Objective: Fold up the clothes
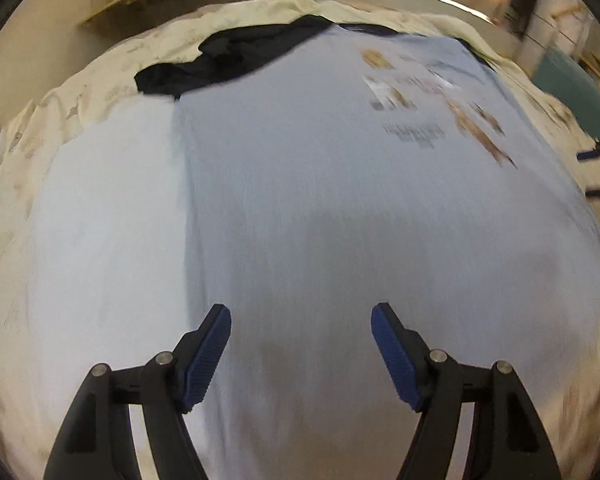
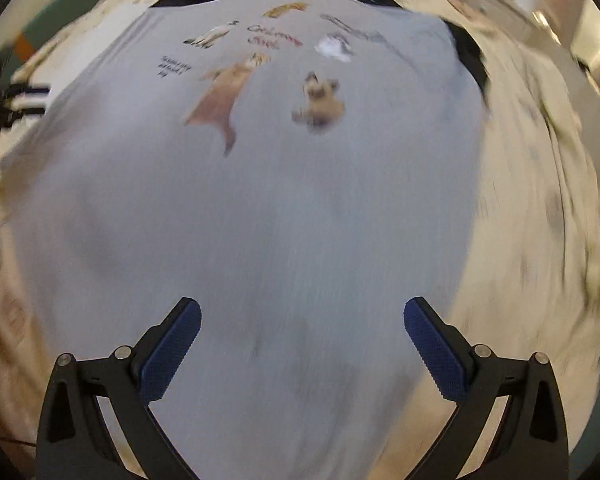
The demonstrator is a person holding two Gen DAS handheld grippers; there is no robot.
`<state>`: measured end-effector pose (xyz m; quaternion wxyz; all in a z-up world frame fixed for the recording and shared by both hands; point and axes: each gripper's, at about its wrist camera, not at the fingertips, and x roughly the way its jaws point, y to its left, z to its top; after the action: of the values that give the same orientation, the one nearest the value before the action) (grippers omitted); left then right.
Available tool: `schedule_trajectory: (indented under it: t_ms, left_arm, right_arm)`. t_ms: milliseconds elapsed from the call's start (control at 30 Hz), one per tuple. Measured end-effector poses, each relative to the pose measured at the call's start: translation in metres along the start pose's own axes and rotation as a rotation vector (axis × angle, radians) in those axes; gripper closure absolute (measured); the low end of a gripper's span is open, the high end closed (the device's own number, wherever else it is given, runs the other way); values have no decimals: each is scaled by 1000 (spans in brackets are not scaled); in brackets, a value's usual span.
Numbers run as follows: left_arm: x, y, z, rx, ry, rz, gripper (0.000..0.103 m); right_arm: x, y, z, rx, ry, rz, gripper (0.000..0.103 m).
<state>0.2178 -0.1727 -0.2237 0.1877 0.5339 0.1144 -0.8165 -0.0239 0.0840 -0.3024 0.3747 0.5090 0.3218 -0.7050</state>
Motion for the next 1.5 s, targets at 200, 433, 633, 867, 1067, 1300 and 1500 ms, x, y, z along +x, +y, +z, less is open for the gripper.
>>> schedule_trajectory:
  t_ms: [200, 433, 633, 867, 1067, 1300, 1500]
  left_arm:
    - [48, -20, 55, 103, 40, 12, 30]
    - [81, -10, 57, 126, 118, -7, 25]
    - [52, 13, -10, 233, 156, 12, 22]
    - [32, 2, -31, 350, 272, 96, 22]
    - [7, -21, 31, 324, 219, 50, 22]
    - [-50, -79, 172, 339, 184, 40, 22]
    - [-125, -128, 278, 374, 262, 125, 22]
  right_arm:
    - [47, 19, 39, -155, 30, -20, 1]
    - [87, 14, 46, -159, 89, 49, 1]
    - [89, -1, -6, -125, 69, 69, 0]
    - [81, -9, -47, -100, 96, 91, 0]
    - [63, -21, 1, -83, 78, 227, 1]
    - [-17, -65, 122, 127, -74, 226, 1]
    - [-181, -118, 105, 433, -79, 247, 0]
